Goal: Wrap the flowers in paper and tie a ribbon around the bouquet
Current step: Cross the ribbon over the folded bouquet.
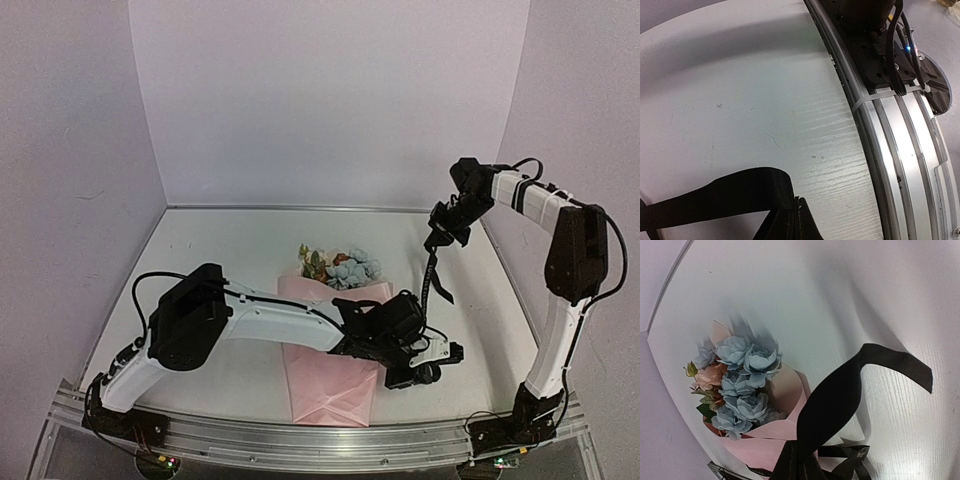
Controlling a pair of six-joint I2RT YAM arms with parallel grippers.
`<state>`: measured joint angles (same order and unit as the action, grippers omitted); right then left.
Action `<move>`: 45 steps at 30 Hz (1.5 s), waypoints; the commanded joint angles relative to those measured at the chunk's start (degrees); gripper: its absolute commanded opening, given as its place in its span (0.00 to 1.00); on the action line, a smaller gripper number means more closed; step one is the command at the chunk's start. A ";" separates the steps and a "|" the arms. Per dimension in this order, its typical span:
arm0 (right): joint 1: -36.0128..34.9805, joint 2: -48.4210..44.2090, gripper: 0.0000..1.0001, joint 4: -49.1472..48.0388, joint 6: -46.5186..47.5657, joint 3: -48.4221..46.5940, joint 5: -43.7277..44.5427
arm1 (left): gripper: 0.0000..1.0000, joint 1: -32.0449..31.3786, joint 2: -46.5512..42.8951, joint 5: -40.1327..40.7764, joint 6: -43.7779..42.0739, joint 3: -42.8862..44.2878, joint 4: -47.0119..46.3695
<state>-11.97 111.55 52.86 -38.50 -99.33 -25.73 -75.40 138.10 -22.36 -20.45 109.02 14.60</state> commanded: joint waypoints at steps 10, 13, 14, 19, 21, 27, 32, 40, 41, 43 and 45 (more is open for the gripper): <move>0.09 3.98 0.00 3.43 1.66 -9.01 1.58 | 0.00 0.04 -14.02 1.27 -3.53 -10.70 -17.79; -0.08 3.17 0.00 3.46 1.38 -8.34 0.98 | 0.00 1.27 -10.28 0.73 -3.51 -7.06 -16.23; -0.18 2.76 0.00 3.47 1.40 -7.99 0.67 | 0.00 1.78 -9.14 0.12 -3.16 -6.07 -15.99; -1.02 -0.85 0.00 3.14 2.57 -4.19 -1.07 | 0.00 4.45 -3.51 -1.43 -1.97 -0.46 -15.99; -1.35 -2.15 0.00 3.16 3.33 -3.13 -2.45 | 0.00 5.87 -1.81 -2.49 -0.96 1.24 -16.46; -1.47 -5.22 0.00 3.13 3.32 -0.46 -6.32 | 0.18 8.18 4.17 -4.56 1.75 9.34 -10.78; -2.04 -7.45 0.00 3.08 4.27 1.76 -7.21 | 0.62 8.59 -0.90 -1.23 8.20 5.62 -13.59; -3.48 -9.24 0.00 0.91 6.19 3.36 -9.23 | 0.82 10.06 -17.40 0.65 16.74 -11.24 -23.62; -3.94 -9.64 0.00 0.80 6.90 3.34 -9.61 | 0.82 10.53 -20.43 1.18 17.87 -15.07 -24.67; -5.80 -10.41 0.00 0.67 8.33 2.98 -10.30 | 0.81 11.78 -26.74 2.50 20.10 -23.39 -26.69; -8.49 -10.81 0.00 0.63 9.89 1.56 -11.59 | 0.79 13.72 -33.62 5.17 24.39 -32.33 -28.49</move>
<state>-16.03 104.71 54.66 -32.64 -96.08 -34.15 -65.36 118.45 -21.70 -4.11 88.95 -6.77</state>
